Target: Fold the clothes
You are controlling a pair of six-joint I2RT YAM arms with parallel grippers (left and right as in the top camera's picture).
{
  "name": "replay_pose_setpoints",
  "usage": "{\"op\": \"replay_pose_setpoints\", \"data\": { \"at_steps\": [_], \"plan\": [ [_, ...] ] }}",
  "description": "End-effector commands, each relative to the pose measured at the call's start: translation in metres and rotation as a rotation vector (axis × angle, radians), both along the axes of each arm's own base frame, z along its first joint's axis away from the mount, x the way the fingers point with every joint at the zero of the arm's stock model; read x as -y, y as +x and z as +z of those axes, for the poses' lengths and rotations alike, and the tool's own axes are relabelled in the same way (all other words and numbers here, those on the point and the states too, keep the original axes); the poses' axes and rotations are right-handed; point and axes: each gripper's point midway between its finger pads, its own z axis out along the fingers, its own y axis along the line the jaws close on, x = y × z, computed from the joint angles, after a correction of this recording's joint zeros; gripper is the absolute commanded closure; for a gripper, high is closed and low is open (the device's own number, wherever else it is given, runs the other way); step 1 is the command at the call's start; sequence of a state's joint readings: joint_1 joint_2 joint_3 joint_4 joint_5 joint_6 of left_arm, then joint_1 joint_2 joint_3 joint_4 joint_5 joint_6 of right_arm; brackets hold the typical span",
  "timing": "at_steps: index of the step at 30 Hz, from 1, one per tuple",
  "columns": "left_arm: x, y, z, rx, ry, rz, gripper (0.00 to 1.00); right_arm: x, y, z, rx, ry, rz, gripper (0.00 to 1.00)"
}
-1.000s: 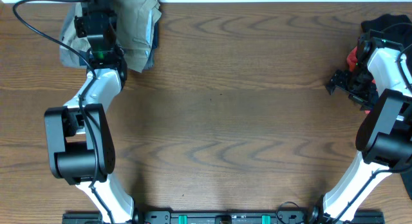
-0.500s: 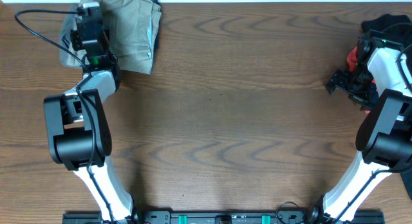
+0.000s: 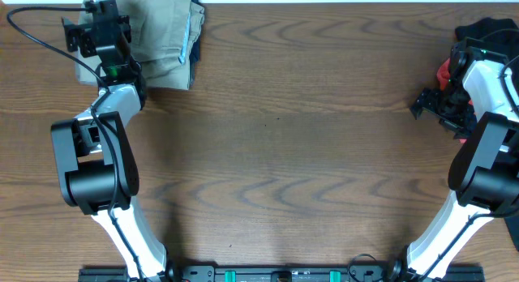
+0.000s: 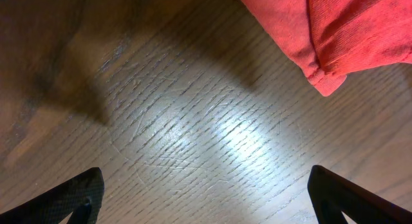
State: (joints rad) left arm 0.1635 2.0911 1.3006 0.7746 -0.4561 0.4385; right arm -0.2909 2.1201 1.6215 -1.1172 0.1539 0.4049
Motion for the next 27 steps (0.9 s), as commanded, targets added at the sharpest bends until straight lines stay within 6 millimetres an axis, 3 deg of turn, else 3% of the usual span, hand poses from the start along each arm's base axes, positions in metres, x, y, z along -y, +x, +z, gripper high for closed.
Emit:
{"op": "replay_pose_setpoints", "data": {
  "at_steps": [1, 4, 8, 11, 12, 16, 19, 23, 27],
  "plan": [
    [0.0, 0.0, 0.001, -0.02, 0.014, 0.038, 0.02, 0.004, 0.003, 0.003, 0.01, -0.014, -0.002, 0.01],
    [0.016, 0.003, -0.019, -0.09, -0.025, -0.007, 0.02, 0.004, 0.003, 0.003, 0.01, -0.014, -0.002, 0.01],
    [0.051, 0.011, -0.056, -0.213, -0.115, -0.167, 0.02, 0.004, 0.003, 0.003, 0.01, -0.014, -0.002, 0.01],
    [0.073, 0.013, -0.071, -0.263, -0.168, -0.263, 0.02, 0.004, 0.003, 0.003, 0.01, -0.014, -0.002, 0.01],
    [0.076, 0.013, -0.074, -0.26, -0.196, -0.275, 0.06, 0.004, 0.003, 0.003, 0.01, -0.014, -0.002, 0.01],
    [0.075, 0.011, -0.079, -0.24, -0.277, -0.259, 0.51, 0.004, 0.003, 0.003, 0.01, -0.014, -0.002, 0.01],
    [0.074, 0.007, -0.087, -0.255, -0.314, -0.242, 0.71, 0.004, 0.003, 0.003, 0.01, -0.014, -0.002, 0.01],
    [0.075, 0.001, -0.101, -0.3, -0.355, -0.231, 0.74, 0.004, 0.003, 0.003, 0.01, -0.014, -0.002, 0.01],
    [0.074, 0.0, -0.101, -0.303, -0.355, -0.227, 0.74, 0.004, 0.003, 0.003, 0.01, -0.014, -0.002, 0.01]
  ]
}}
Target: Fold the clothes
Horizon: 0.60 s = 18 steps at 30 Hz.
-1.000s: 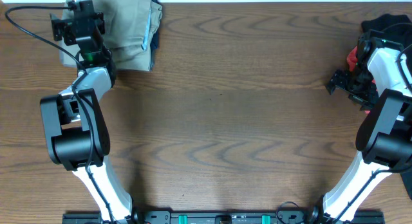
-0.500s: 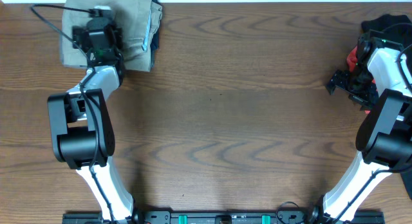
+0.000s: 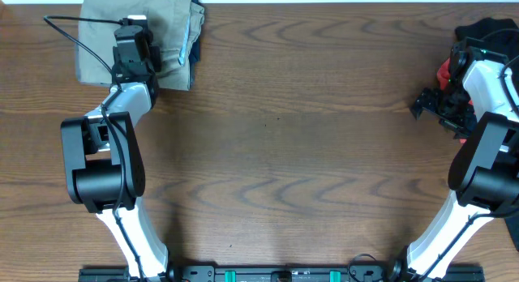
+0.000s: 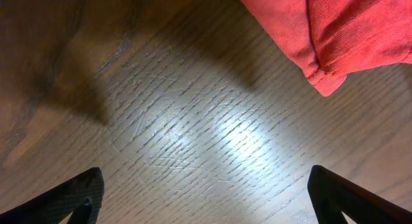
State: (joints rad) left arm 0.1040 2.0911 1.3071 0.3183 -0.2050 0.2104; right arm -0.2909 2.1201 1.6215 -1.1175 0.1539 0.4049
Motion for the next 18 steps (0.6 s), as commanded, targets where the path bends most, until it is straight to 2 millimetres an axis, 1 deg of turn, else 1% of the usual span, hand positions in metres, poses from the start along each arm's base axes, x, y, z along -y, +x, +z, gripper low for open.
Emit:
{"op": "replay_pose_setpoints", "data": {
  "at_steps": [1, 4, 6, 8, 13, 14, 16, 18],
  "plan": [
    [-0.003, 0.003, 0.0, 0.012, -0.028, 0.009, 0.74, 0.004, 0.003, 0.003, 0.01, -0.014, -0.002, 0.01],
    [-0.003, 0.003, 0.0, 0.012, -0.027, 0.01, 0.74, 0.004, 0.003, 0.003, 0.01, -0.014, -0.002, 0.01],
    [-0.004, 0.004, 0.007, 0.03, -0.023, 0.013, 0.74, 0.004, 0.003, 0.003, 0.01, -0.014, -0.002, 0.01],
    [-0.004, 0.005, 0.021, 0.06, -0.02, 0.012, 0.75, 0.004, 0.003, 0.003, 0.01, -0.014, -0.002, 0.01],
    [0.001, 0.007, 0.08, 0.184, -0.022, 0.004, 0.73, 0.004, 0.003, 0.003, 0.01, -0.014, -0.002, 0.01],
    [0.002, 0.006, 0.088, 0.2, -0.022, 0.003, 0.72, 0.004, 0.003, 0.003, 0.01, -0.014, -0.002, 0.01],
    [0.003, 0.006, 0.096, 0.214, -0.02, 0.001, 0.72, 0.004, 0.003, 0.003, 0.01, -0.014, -0.002, 0.01],
    [0.0, 0.005, 0.096, 0.212, -0.019, 0.007, 0.69, 0.004, 0.003, 0.003, 0.01, -0.014, -0.002, 0.01]
  ]
}}
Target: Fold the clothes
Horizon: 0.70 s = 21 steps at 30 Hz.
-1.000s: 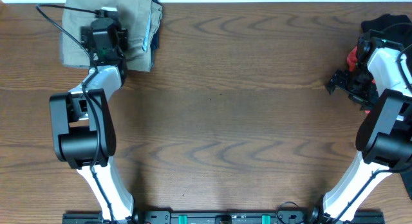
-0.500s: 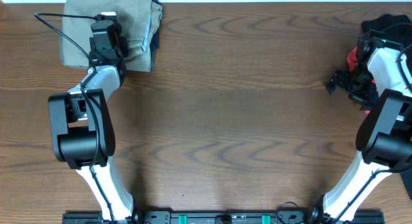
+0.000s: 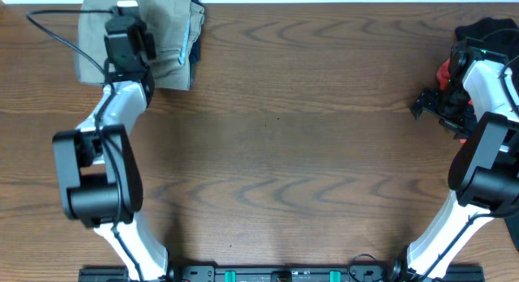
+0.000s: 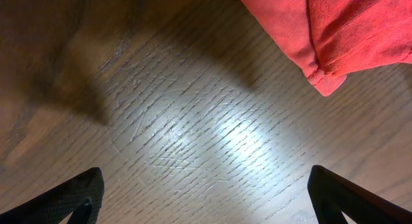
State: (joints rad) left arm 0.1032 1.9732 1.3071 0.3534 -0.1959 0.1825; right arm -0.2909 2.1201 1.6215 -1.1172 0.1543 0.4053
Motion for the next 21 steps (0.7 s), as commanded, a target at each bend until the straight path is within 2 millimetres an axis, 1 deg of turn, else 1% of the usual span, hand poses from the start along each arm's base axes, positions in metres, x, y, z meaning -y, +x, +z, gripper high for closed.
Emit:
{"op": "replay_pose_setpoints", "data": {
  "at_steps": [1, 3, 7, 10, 13, 17, 19, 21],
  "plan": [
    [-0.004, 0.001, 0.02, 0.042, -0.008, 0.008, 0.69, 0.004, 0.003, 0.003, 0.01, -0.013, -0.001, 0.01],
    [-0.012, -0.001, 0.016, 0.03, -0.009, 0.022, 0.68, 0.004, 0.003, 0.003, 0.01, -0.013, -0.001, 0.01],
    [-0.038, -0.006, 0.002, 0.005, -0.013, 0.069, 0.69, 0.004, 0.003, 0.003, 0.01, -0.013, -0.002, 0.01],
    [-0.061, -0.011, -0.017, -0.03, -0.018, 0.11, 0.68, 0.004, 0.003, 0.003, 0.01, -0.013, -0.002, 0.01],
    [-0.075, -0.016, -0.037, -0.073, -0.026, 0.134, 0.68, 0.004, 0.003, 0.003, 0.01, -0.013, -0.002, 0.01],
    [-0.08, -0.019, -0.062, -0.123, -0.035, 0.144, 0.68, 0.004, 0.003, 0.003, 0.01, -0.013, -0.001, 0.01],
    [-0.08, -0.019, -0.07, -0.137, -0.038, 0.144, 0.68, 0.004, 0.003, 0.003, 0.01, -0.014, -0.002, 0.01],
    [-0.08, -0.019, -0.073, -0.142, -0.039, 0.144, 0.68, 0.004, 0.003, 0.003, 0.01, -0.013, -0.002, 0.01]
  ]
}}
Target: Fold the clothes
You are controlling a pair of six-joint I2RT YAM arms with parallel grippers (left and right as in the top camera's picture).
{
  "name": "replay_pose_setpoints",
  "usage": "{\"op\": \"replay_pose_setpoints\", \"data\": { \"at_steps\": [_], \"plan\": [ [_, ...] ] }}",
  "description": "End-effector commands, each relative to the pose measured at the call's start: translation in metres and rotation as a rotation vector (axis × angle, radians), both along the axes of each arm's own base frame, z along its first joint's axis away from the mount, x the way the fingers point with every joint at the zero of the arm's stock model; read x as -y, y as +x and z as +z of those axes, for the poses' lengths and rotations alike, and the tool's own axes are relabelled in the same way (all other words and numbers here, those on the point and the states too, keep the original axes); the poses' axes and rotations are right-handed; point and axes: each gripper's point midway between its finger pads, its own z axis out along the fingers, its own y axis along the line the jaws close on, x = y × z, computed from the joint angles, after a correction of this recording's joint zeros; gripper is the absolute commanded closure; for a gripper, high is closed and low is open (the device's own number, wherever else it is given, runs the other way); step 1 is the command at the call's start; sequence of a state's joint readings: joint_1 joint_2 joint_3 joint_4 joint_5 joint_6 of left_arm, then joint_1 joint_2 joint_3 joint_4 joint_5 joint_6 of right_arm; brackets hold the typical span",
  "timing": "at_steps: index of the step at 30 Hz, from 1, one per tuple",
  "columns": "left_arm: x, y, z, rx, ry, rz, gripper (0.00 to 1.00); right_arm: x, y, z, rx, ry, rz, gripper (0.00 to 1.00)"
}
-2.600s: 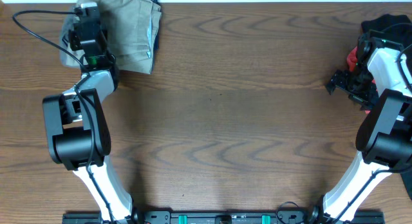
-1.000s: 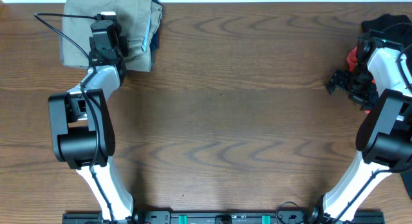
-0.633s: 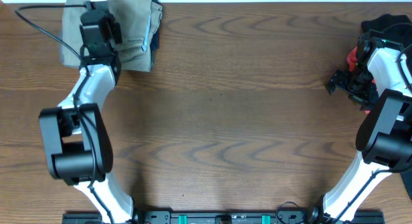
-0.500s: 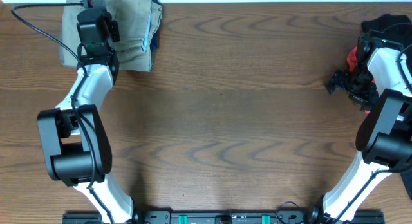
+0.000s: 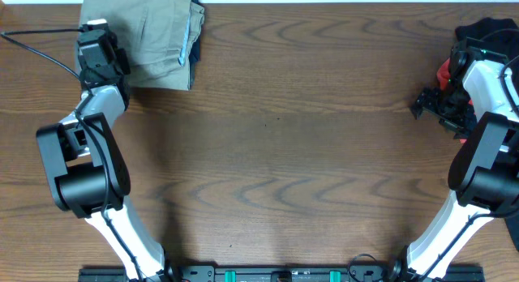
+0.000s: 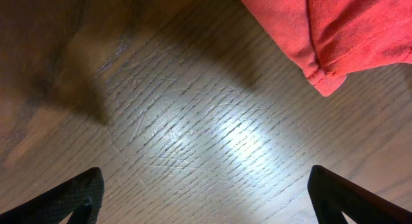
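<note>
A folded stack of khaki clothes (image 5: 154,35) with a blue and dark edge on its right side lies at the table's back left. My left gripper (image 5: 97,53) is at the stack's left front corner; its jaws are hidden under the wrist. A red garment (image 6: 335,31) lies in the upper right of the right wrist view, with a black garment (image 5: 486,29) beside it at the table's far right. My right gripper (image 6: 206,201) is open over bare wood, to the left of the red garment, with nothing between its fingers.
The wooden table (image 5: 276,152) stretches between the two arms. The left arm's black cable (image 5: 40,47) loops over the back left corner. The arm bases stand along the front edge.
My left gripper has shifted from over the stack's middle left to its left front corner. The right arm and the red garment have not moved.
My left gripper was over the khaki stack's left part, then over its front middle, then back over the middle left, and now at the left front corner. The stack looks unchanged in shape. The right gripper stayed open beside the red garment throughout.
</note>
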State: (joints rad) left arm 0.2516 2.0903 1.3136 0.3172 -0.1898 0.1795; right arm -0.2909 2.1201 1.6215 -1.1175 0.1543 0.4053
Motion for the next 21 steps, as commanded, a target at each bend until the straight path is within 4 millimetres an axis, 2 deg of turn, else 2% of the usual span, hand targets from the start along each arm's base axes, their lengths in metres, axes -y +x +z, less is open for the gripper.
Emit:
{"op": "replay_pose_setpoints", "data": {
  "at_steps": [1, 5, 10, 13, 16, 21],
  "plan": [
    [0.002, 0.003, -0.003, 0.001, -0.007, 0.001, 0.68, 0.004, 0.003, 0.003, 0.01, -0.013, -0.002, 0.01],
    [0.002, 0.006, 0.018, 0.05, 0.006, -0.001, 0.68, 0.004, 0.003, 0.003, 0.01, -0.013, -0.002, 0.01],
    [0.013, 0.01, 0.075, 0.166, 0.032, -0.021, 0.68, 0.004, 0.003, 0.003, 0.01, -0.014, -0.002, 0.01],
    [0.024, 0.013, 0.101, 0.225, 0.043, -0.042, 0.69, 0.004, 0.003, 0.003, 0.01, -0.014, -0.002, 0.01],
    [0.04, 0.017, 0.105, 0.233, 0.037, -0.079, 0.69, 0.004, 0.003, 0.003, 0.01, -0.013, -0.002, 0.01],
    [0.097, 0.027, 0.087, 0.198, -0.079, -0.26, 0.68, 0.004, 0.003, 0.003, 0.01, -0.013, -0.002, 0.01]
  ]
}}
